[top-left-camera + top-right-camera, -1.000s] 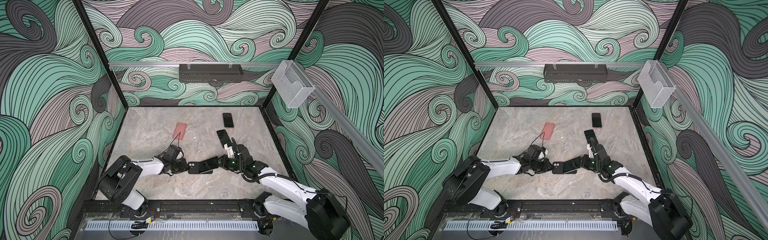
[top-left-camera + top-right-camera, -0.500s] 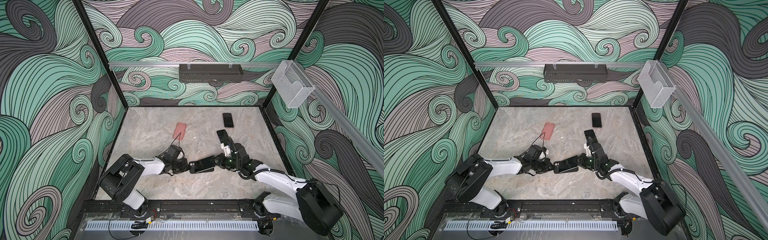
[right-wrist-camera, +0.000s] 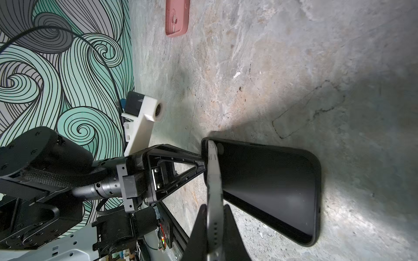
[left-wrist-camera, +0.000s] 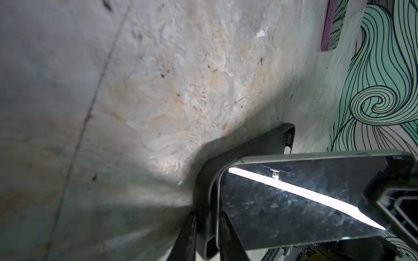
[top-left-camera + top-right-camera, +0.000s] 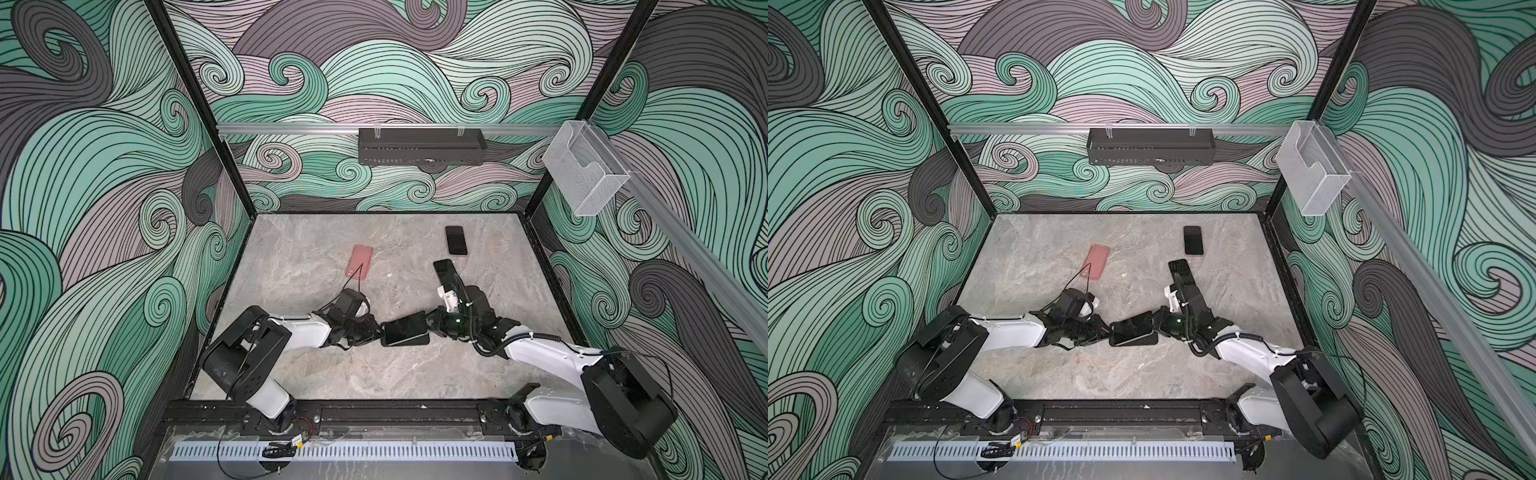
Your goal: Put the phone into the phone case
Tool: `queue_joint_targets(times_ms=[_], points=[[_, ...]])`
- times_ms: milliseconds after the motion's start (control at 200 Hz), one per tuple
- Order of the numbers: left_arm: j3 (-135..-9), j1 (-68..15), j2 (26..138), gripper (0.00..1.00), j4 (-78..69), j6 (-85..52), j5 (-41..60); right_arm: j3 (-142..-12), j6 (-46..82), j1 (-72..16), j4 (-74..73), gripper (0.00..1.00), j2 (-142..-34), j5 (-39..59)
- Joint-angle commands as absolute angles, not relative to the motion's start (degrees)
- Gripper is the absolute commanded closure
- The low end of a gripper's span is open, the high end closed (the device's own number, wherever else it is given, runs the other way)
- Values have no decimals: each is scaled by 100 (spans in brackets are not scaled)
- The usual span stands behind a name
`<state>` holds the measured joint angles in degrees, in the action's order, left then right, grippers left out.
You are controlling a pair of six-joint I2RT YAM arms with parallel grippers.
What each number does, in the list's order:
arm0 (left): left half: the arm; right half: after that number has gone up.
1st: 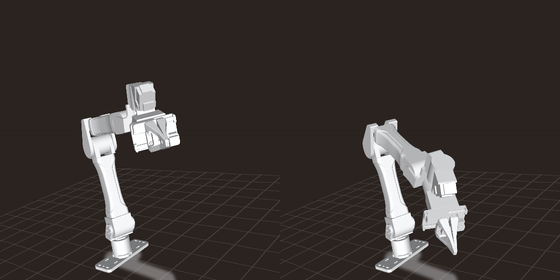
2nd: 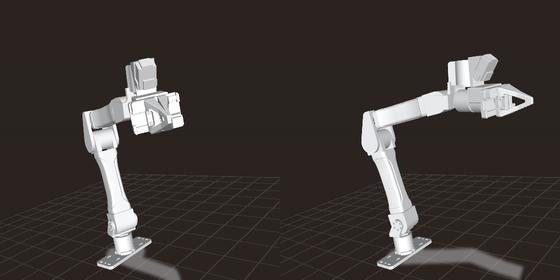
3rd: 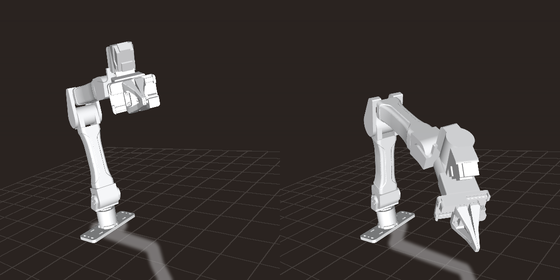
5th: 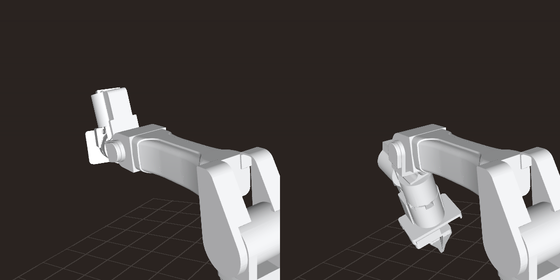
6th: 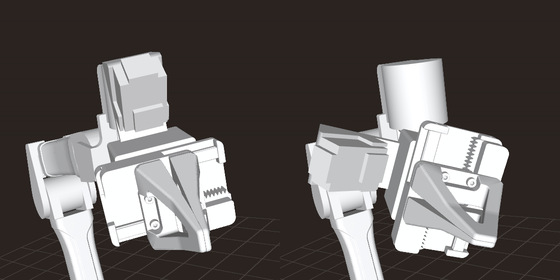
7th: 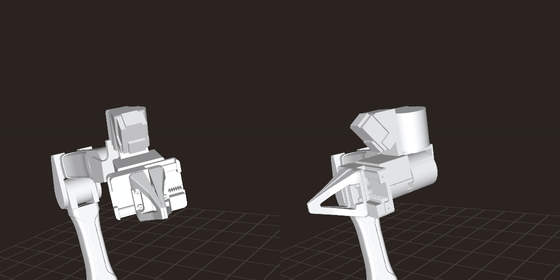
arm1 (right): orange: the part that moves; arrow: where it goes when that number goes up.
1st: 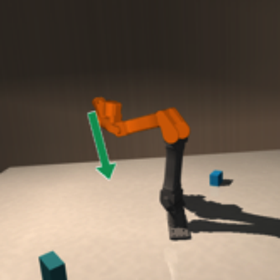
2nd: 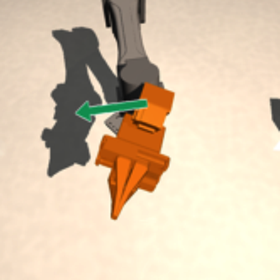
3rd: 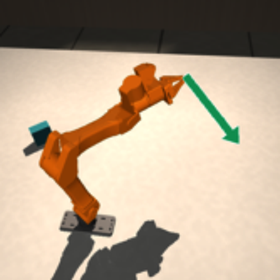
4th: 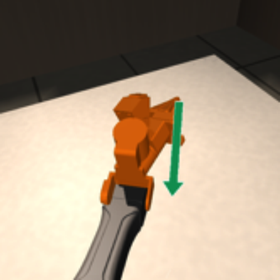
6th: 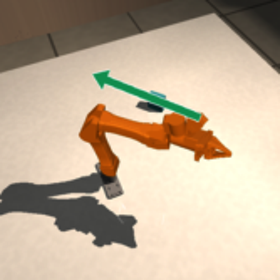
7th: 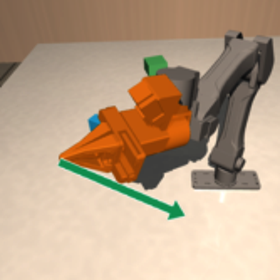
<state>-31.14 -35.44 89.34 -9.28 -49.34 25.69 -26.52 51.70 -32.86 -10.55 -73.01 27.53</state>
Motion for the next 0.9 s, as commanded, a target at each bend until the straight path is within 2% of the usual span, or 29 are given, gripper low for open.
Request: queue_joint_targets(times_ms=[0, 405, 610, 896], points=[[-3105, -3603, 8821, 75, -835, -4933, 2531, -2476, 5227, -3365, -690, 100, -7502, 2742], [-2968, -3603, 8958, 75, -1167, -5045, 2548, -2532, 5254, -3454, -882, 97, -7964, 2969], [-2953, -3603, 8949, 76, -1151, -5052, 2540, -2585, 5062, -3480, -584, 88, -8103, 2985], [-2949, -3600, 9048, 78, -1146, -5054, 2556, -3057, 4340, -3489, 638, 75, -8212, 2754]])
